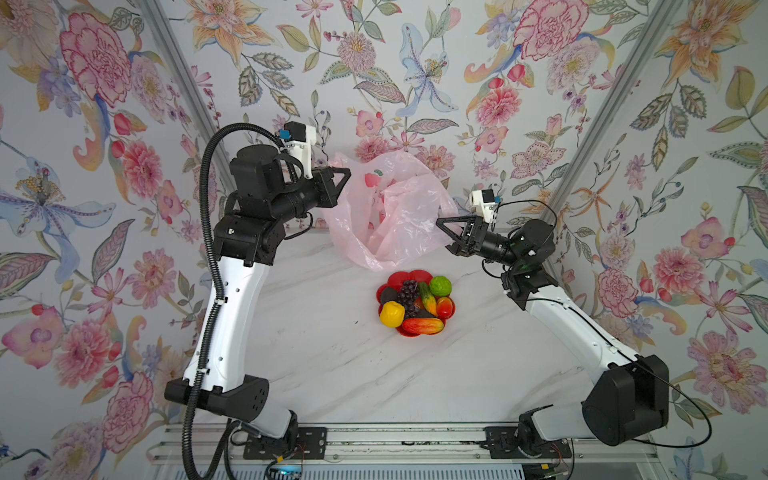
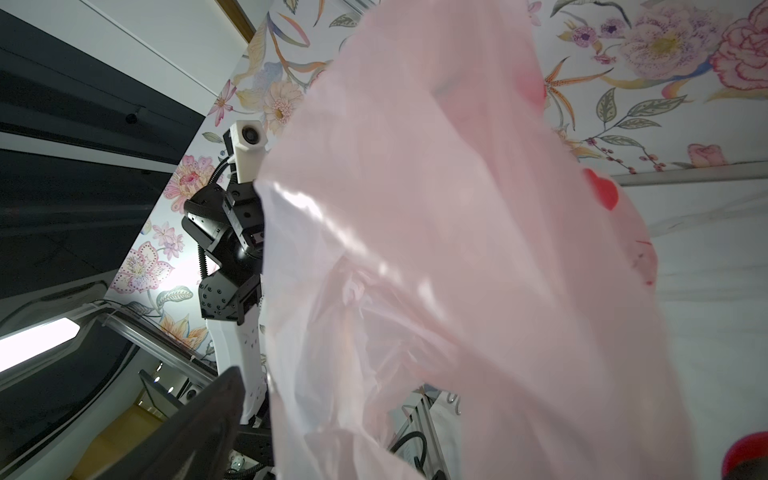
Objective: Place the fruits into the plastic bag
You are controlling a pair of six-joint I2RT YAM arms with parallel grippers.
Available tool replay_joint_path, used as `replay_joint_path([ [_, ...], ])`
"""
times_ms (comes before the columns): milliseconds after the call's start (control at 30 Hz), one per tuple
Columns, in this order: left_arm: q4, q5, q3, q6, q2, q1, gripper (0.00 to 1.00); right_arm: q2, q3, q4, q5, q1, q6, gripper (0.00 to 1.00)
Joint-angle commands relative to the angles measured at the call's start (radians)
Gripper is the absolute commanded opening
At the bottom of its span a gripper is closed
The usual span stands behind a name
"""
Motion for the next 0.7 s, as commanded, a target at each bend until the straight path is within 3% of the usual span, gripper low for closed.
replay_joint_path([
  [0, 0.033, 0.004, -0.025, 0.011, -0.037, 0.008, 0.0, -0.022, 0.045, 0.057, -0.016, -0.004, 0.052, 0.99],
  [167, 0.035, 0.003, -0.051, 0.018, -0.05, 0.009, 0.0, 0.008, 0.08, 0.111, -0.012, 0.0, 0.113, 0.93],
  [367, 0.021, -0.031, -0.064, 0.028, -0.057, 0.011, 0.0, 0.015, 0.085, 0.077, -0.027, 0.007, 0.12, 0.71],
  [667, 0.058, -0.06, -0.094, 0.007, -0.068, 0.01, 0.0, 0.032, 0.07, -0.011, -0.093, 0.056, 0.112, 0.7],
])
